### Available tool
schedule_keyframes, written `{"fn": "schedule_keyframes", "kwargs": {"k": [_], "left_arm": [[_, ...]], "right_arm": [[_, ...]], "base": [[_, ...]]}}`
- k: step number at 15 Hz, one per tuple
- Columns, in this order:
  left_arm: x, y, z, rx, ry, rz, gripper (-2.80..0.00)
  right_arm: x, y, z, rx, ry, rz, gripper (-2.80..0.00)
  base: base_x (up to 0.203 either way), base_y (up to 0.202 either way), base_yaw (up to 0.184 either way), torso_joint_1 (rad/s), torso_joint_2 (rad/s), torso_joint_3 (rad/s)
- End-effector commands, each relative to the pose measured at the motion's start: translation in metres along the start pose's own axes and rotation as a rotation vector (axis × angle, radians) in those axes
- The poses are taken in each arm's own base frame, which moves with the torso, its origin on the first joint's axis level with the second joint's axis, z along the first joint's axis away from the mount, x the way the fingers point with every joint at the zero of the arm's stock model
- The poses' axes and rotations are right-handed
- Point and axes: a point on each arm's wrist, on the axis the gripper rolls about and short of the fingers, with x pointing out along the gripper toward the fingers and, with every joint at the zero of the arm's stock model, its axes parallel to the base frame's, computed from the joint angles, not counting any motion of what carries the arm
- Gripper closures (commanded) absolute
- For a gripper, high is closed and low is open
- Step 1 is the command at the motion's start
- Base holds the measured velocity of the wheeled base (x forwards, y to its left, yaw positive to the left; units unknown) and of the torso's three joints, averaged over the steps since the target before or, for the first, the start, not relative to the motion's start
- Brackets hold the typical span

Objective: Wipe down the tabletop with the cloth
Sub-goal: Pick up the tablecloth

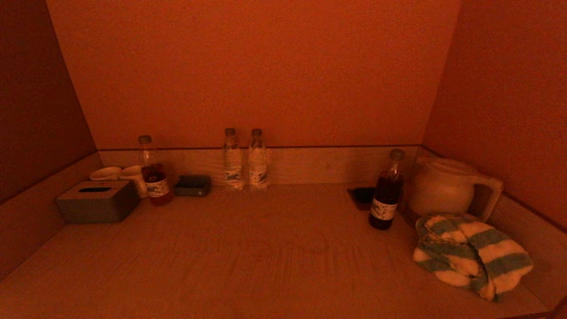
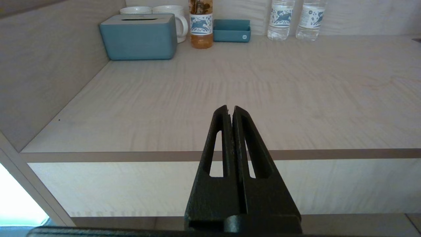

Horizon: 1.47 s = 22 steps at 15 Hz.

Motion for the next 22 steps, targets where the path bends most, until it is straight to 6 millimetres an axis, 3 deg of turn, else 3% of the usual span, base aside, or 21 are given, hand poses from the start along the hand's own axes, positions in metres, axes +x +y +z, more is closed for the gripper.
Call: {"fn": "schedule_keyframes", "kwargs": {"k": [1, 13, 15, 18, 20, 22], "left_arm": [[0.000, 0.000, 0.000, 0.000, -0.001, -0.001, 0.00], [0.000, 0.000, 0.000, 0.001, -0.001, -0.001, 0.00], [0.000, 0.000, 0.000, 0.001, -0.001, -0.001, 0.00], [0.000, 0.000, 0.000, 0.001, -0.001, -0.001, 0.00], [0.000, 0.000, 0.000, 0.001, -0.001, -0.002, 0.00], [0.000, 0.000, 0.000, 0.001, -0.001, -0.001, 0.00]], "right_arm": [[0.000, 0.000, 0.000, -0.002, -0.002, 0.000, 0.00], [0.000, 0.000, 0.002, -0.085, -0.008, 0.009, 0.00], [-0.007, -0.001, 0.021, -0.088, -0.072, -0.035, 0.00], [-0.009, -0.001, 0.025, -0.089, -0.054, -0.055, 0.00], [-0.016, -0.002, 0.052, -0.093, -0.028, -0.068, 0.00], [-0.005, -0.002, 0.078, -0.097, 0.080, -0.076, 0.00]], "base": [[0.000, 0.000, 0.000, 0.000, 0.00, 0.000], [0.000, 0.000, 0.000, 0.000, 0.00, 0.000], [0.000, 0.000, 0.000, 0.000, 0.00, 0.000], [0.000, 0.000, 0.000, 0.000, 0.00, 0.000], [0.000, 0.000, 0.000, 0.000, 0.00, 0.000], [0.000, 0.000, 0.000, 0.000, 0.00, 0.000]]}}
